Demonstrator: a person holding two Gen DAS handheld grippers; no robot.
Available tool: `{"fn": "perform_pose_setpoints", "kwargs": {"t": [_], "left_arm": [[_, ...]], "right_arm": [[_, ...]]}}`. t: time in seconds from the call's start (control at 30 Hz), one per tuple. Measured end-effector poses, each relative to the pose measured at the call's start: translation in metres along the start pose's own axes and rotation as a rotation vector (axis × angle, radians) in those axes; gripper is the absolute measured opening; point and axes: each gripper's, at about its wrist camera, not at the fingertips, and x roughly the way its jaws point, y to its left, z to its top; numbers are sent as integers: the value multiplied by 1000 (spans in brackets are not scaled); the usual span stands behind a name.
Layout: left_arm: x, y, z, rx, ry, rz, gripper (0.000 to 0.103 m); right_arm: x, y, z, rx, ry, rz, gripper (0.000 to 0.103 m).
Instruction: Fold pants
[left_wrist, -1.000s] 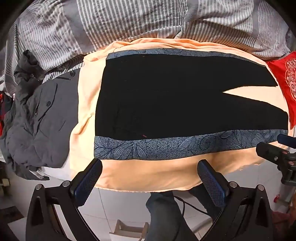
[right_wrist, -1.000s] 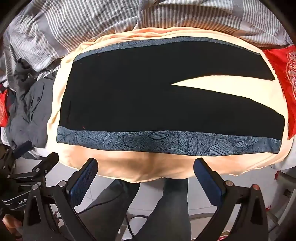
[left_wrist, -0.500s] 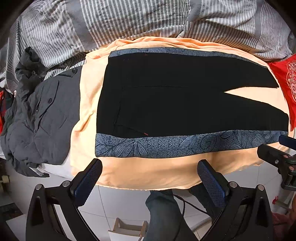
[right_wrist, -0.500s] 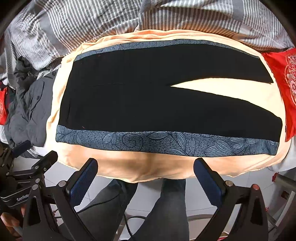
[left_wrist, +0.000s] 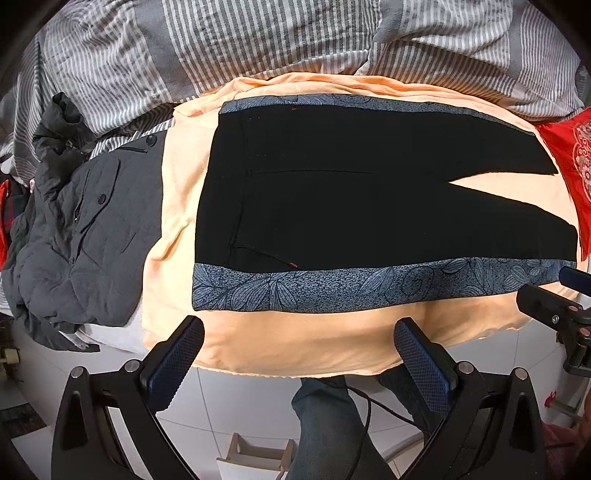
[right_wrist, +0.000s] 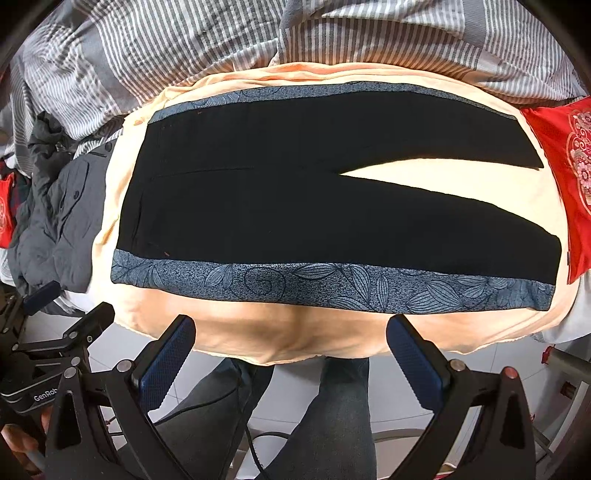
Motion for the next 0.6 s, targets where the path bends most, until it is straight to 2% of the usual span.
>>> {"fn": "perform_pose_setpoints", "kwargs": {"t": [0.6], "left_arm": [[-2, -1, 0, -7, -3, 4, 103]], "right_arm": [[-1, 0, 1, -27, 5, 7, 103]]}}
